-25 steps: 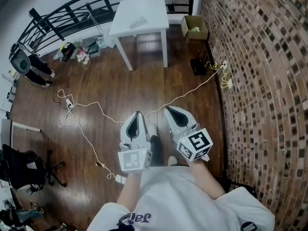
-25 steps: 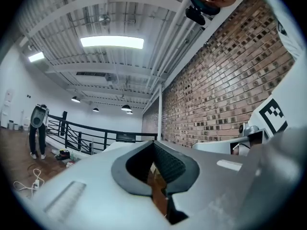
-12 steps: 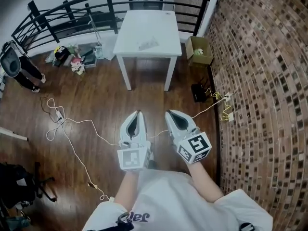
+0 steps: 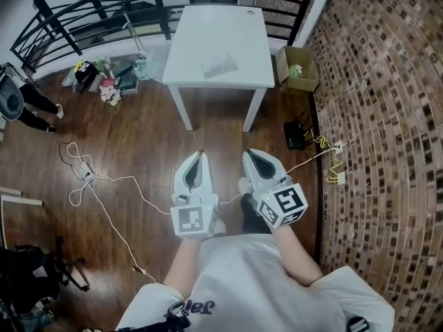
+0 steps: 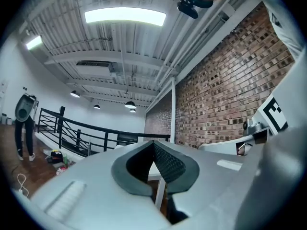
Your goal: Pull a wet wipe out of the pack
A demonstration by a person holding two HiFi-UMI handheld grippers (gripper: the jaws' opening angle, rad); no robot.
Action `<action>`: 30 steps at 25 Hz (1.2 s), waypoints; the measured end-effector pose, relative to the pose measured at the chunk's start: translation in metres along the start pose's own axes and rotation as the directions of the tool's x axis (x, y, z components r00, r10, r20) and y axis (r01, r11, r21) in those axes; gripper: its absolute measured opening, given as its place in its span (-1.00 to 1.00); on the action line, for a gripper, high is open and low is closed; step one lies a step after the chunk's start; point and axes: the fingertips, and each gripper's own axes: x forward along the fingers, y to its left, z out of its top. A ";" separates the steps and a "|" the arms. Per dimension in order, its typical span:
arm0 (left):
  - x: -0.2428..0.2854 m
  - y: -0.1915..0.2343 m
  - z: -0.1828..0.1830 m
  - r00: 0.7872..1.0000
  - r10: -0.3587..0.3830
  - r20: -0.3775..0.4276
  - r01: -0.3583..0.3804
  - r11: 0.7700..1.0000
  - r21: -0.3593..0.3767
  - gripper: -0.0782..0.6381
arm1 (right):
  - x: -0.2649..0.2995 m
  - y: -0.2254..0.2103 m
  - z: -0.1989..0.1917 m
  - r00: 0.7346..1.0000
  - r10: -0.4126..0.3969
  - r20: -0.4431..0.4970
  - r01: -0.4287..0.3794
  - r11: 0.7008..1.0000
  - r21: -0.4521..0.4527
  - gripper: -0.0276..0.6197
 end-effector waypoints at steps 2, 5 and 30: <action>0.036 0.010 -0.010 1.000 0.022 0.006 -0.022 0.999 0.030 -0.74 | 0.029 -0.026 0.006 1.000 0.015 0.011 -0.015 1.000 0.001 -0.95; 0.095 0.019 -0.011 0.998 0.057 0.019 -0.058 0.997 0.041 -0.74 | 0.070 -0.065 0.028 0.998 0.037 0.045 -0.035 0.999 -0.037 -0.95; 0.406 0.107 -0.007 1.000 -0.011 -0.020 0.012 0.995 0.094 -0.74 | 0.336 -0.307 0.098 0.996 0.083 -0.024 -0.084 0.995 -0.046 -0.95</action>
